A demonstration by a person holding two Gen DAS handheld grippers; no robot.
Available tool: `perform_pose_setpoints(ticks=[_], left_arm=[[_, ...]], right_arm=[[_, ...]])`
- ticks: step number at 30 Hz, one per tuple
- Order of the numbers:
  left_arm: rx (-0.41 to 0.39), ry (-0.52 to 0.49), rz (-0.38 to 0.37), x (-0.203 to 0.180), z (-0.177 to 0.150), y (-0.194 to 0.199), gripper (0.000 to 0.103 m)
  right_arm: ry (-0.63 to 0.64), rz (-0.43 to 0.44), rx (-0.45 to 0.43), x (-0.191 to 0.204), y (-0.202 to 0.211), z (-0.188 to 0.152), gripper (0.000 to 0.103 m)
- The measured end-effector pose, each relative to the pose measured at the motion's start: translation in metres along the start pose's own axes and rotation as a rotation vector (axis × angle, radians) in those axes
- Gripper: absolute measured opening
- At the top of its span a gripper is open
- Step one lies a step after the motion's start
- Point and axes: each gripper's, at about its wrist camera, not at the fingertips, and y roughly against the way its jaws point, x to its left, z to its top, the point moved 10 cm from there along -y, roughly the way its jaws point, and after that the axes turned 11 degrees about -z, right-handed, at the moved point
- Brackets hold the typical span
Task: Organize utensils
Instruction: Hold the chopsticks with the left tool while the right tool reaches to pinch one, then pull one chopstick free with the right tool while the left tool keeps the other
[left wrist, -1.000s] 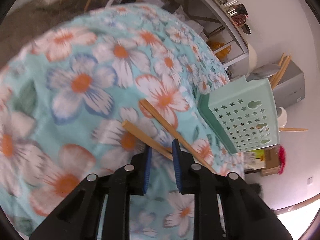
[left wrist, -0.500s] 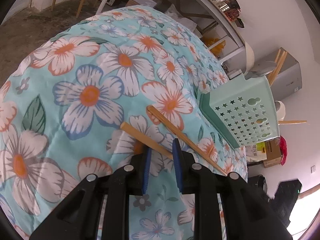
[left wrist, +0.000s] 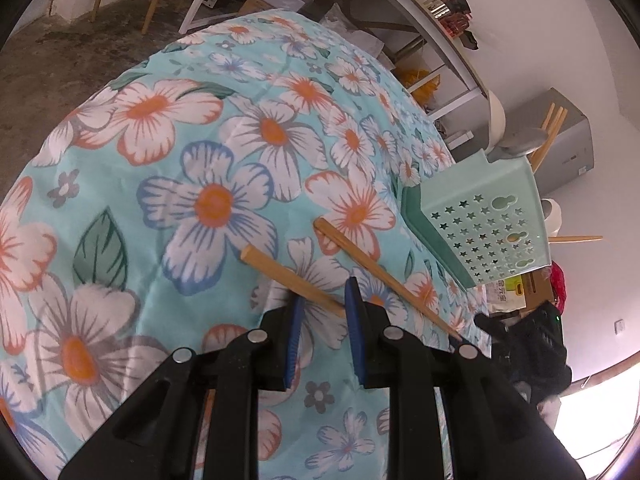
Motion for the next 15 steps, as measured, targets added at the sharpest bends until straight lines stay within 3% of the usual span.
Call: perform_pose_setpoints(ticks=[6,12,15], left_arm=[[0.002,0.006,-0.006,0.001,-0.001,0.000,0.020],[0.003,0.006,-0.005,0.001,-0.001,0.000,0.020],[0.002,0.007,-0.005,0.002,-0.001,0.000,0.020]], right_arm=[[-0.008,-0.042,-0.040,0.013,-0.013,0.006,0.039],[-0.062,-0.030,-0.064,0.016,-0.009,0.003,0.038],[-0.081,-0.043,-0.117,0.006,0.007,0.002,0.040]])
